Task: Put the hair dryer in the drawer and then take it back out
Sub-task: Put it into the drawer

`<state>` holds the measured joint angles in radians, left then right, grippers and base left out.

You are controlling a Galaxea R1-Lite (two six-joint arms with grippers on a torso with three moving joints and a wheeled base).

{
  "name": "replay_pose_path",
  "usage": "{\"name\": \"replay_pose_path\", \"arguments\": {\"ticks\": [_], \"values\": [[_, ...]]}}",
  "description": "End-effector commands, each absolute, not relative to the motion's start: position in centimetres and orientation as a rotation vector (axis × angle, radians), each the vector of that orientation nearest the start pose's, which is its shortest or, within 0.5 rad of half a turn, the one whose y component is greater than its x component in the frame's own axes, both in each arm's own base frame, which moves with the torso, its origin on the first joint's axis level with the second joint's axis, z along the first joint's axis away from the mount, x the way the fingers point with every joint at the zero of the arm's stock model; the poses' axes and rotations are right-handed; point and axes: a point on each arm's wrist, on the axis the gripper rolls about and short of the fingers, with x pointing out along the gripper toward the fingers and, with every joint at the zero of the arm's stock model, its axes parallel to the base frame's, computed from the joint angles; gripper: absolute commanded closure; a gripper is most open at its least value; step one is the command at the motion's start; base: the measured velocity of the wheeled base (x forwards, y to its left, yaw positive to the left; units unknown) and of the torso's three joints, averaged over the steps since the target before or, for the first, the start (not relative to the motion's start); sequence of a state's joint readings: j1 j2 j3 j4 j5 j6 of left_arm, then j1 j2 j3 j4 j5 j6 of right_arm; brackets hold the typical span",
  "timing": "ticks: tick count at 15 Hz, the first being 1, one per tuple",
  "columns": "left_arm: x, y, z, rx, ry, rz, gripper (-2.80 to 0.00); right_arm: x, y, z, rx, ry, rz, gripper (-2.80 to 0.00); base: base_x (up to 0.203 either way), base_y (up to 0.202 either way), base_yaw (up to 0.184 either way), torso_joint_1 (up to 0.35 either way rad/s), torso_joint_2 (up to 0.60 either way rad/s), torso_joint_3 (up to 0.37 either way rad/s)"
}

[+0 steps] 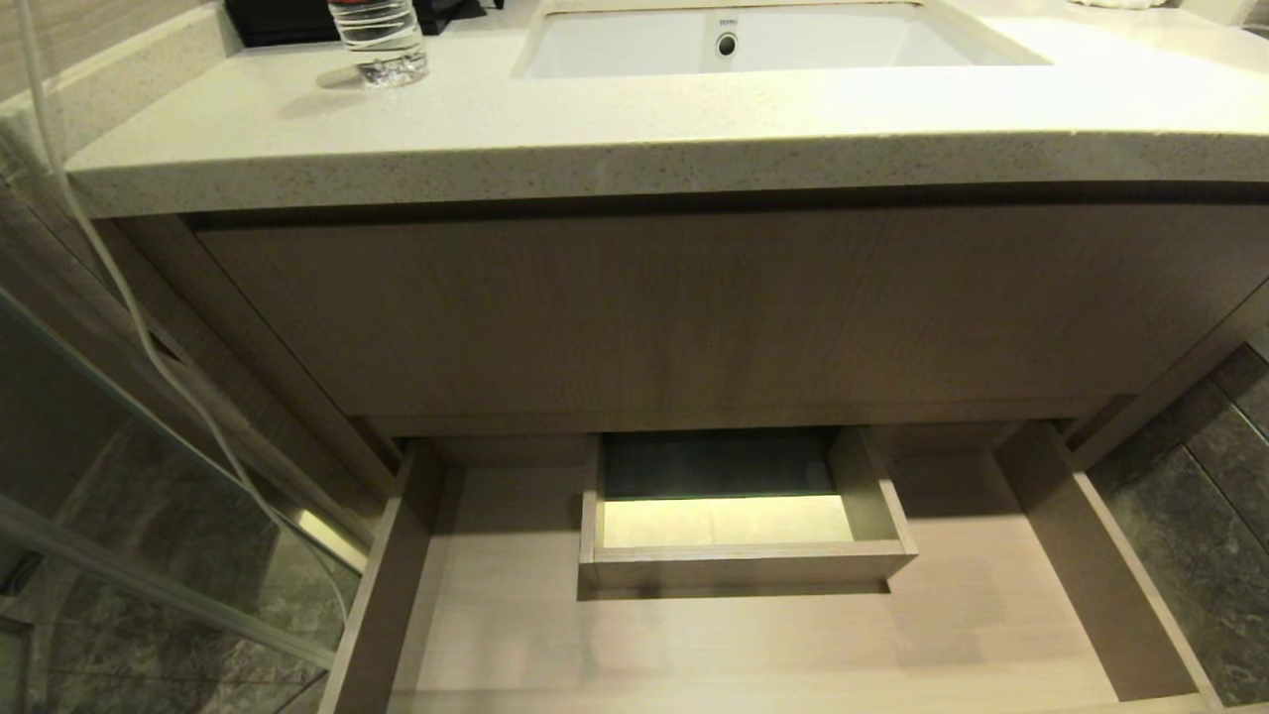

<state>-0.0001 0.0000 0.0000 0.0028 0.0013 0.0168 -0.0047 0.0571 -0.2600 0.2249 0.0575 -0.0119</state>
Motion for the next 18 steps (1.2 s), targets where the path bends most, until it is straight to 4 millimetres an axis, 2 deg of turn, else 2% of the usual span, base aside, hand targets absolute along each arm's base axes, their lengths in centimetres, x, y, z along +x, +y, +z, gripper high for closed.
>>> {"name": "replay_pose_path", "arguments": {"ticks": [1, 4, 6, 8, 12, 14, 16, 18], "values": [[-2.3, 0.0, 7.5, 0.017, 0.003, 0.002, 0.0, -3.7, 0.2, 16.8, -0.005, 0.142, 0.087, 0.0, 0.0, 0.0, 0.0, 0.0, 0.0, 0.0], [-2.3, 0.0, 7.5, 0.017, 0.003, 0.002, 0.0, -0.3, 0.3, 21.8, 0.006, 0.36, 0.116, 0.0, 0.0, 0.0, 0.0, 0.0, 0.0, 0.0], [-2.3, 0.0, 7.5, 0.017, 0.003, 0.002, 0.0, 3.7, 0.3, 24.2, 0.003, 0.553, 0.125, 0.0, 0.0, 0.0, 0.0, 0.0, 0.0, 0.0], [-2.3, 0.0, 7.5, 0.017, 0.003, 0.002, 0.0, 9.1, 0.1, 25.1, -0.02, 0.721, 0.142, 0.0, 0.0, 0.0, 0.0, 0.0, 0.0, 0.0], [-2.3, 0.0, 7.5, 0.017, 0.003, 0.002, 0.0, 20.2, -1.0, 24.3, -0.075, 0.899, 0.169, 0.0, 0.0, 0.0, 0.0, 0.0, 0.0, 0.0], [-2.3, 0.0, 7.5, 0.017, 0.003, 0.002, 0.0, 25.2, -2.6, 23.4, -0.094, 0.938, 0.154, 0.0, 0.0, 0.0, 0.0, 0.0, 0.0, 0.0], [-2.3, 0.0, 7.5, 0.017, 0.003, 0.002, 0.0, 28.3, -4.7, 21.7, -0.227, 0.968, 0.189, 0.0, 0.0, 0.0, 0.0, 0.0, 0.0, 0.0], [-2.3, 0.0, 7.5, 0.017, 0.003, 0.002, 0.0, 29.9, -6.6, 20.2, -0.335, 0.985, 0.223, 0.0, 0.0, 0.0, 0.0, 0.0, 0.0, 0.0]]}}
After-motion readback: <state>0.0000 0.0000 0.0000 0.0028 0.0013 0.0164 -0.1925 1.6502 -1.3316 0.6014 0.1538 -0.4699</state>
